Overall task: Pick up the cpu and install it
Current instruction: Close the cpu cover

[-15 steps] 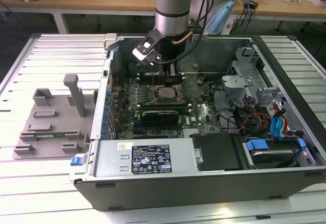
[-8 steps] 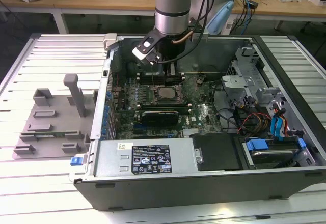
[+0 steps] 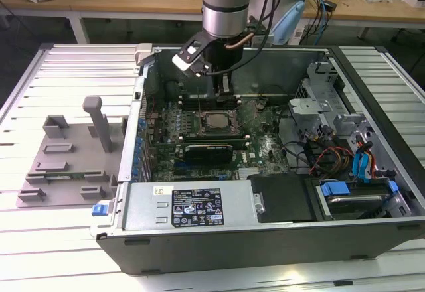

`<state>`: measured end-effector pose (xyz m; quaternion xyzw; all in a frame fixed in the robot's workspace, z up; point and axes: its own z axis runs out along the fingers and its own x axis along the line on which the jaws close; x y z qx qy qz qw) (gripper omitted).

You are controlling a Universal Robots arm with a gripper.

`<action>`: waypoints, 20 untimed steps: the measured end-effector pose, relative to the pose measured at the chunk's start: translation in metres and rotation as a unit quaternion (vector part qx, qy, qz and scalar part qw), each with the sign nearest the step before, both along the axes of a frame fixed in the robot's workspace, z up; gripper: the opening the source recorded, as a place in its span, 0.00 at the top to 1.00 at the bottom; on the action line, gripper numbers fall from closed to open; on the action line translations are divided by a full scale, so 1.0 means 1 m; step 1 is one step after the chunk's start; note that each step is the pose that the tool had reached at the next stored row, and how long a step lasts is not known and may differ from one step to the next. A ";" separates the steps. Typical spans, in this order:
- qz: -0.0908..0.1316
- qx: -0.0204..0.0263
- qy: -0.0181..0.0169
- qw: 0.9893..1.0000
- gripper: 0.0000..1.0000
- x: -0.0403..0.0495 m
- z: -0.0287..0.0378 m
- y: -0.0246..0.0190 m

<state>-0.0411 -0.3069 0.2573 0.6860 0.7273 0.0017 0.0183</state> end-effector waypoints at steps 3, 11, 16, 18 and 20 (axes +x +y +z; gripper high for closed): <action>0.000 0.000 0.000 1.000 0.89 0.0000 0.0098 0.0000; 0.000 0.000 0.000 1.000 0.89 0.0002 0.0205 0.0000; 0.000 0.000 0.000 1.000 0.89 0.0063 0.0205 0.0000; 0.000 0.000 0.000 1.000 0.89 0.0085 0.0205 0.0000; 0.000 0.000 0.000 1.000 0.89 0.0103 0.0206 0.0000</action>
